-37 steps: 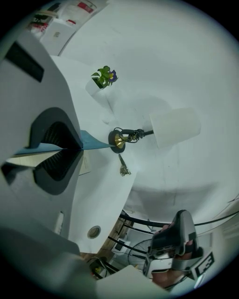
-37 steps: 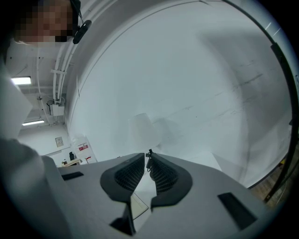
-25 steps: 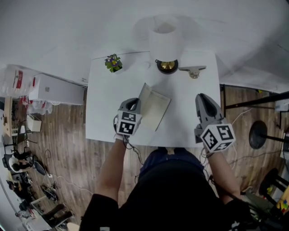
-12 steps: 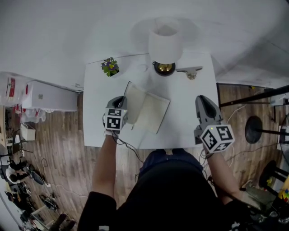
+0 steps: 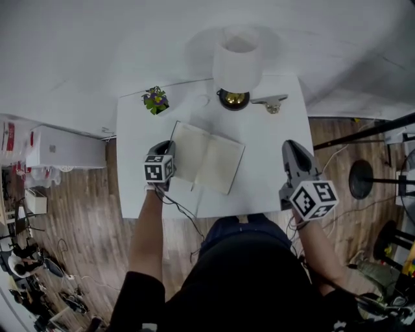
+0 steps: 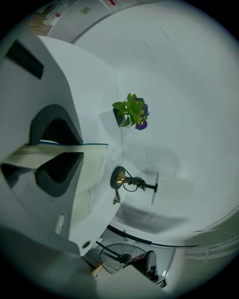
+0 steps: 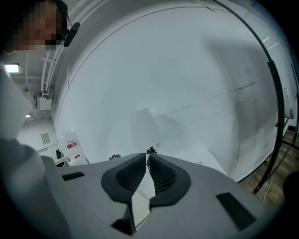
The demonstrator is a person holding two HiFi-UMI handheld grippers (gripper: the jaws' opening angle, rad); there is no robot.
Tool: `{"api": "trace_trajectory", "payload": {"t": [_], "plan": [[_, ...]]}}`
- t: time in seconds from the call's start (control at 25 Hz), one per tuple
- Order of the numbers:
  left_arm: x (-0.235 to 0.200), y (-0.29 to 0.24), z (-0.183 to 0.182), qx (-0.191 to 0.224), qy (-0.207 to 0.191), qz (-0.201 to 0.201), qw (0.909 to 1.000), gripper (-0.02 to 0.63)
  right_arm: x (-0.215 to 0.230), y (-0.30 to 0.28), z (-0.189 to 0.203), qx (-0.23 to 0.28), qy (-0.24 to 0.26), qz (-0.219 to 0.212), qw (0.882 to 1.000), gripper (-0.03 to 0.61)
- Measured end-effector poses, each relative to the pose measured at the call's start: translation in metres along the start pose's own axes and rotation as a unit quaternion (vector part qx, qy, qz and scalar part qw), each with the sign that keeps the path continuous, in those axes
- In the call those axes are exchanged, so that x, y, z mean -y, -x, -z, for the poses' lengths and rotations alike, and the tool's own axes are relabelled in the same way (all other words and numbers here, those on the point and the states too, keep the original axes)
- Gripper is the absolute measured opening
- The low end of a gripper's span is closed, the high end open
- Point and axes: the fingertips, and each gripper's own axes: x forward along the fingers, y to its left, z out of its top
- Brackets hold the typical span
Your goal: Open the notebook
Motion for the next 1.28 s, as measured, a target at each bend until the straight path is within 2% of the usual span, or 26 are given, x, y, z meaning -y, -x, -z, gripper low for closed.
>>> {"api": "trace_trajectory", "payload": {"t": [0.12,0.32,0.48,0.96,1.28], "plan": [[-0.010,-0.009,0.009,-0.016,-0.002,-0.012,0.9998,0.056,0.000,0.002,0.003,-0.001,-0.002,0.010,1.000,0.031],[-0.022,-0.026,0.032,-0.056,-0.051,-0.064,0.9951,0.066,0.000,0.006,0.005,-0.002,-0.003,0.027,1.000,0.029],[-0.024,-0.033,0.051,-0.072,-0.057,-0.069,0.9934,0.075,0.001,0.006,0.009,-0.006,-0.004,0.037,0.999,0.028],[-0.031,-0.014,0.036,-0.032,-0.039,-0.074,0.9960,0.075,-0.005,-0.004,0.014,-0.006,-0.005,0.032,0.999,0.029],[-0.025,0.031,-0.004,0.027,-0.008,-0.089,0.9957,0.075,-0.007,-0.012,0.000,0.000,0.002,0.013,1.000,0.028]]}}
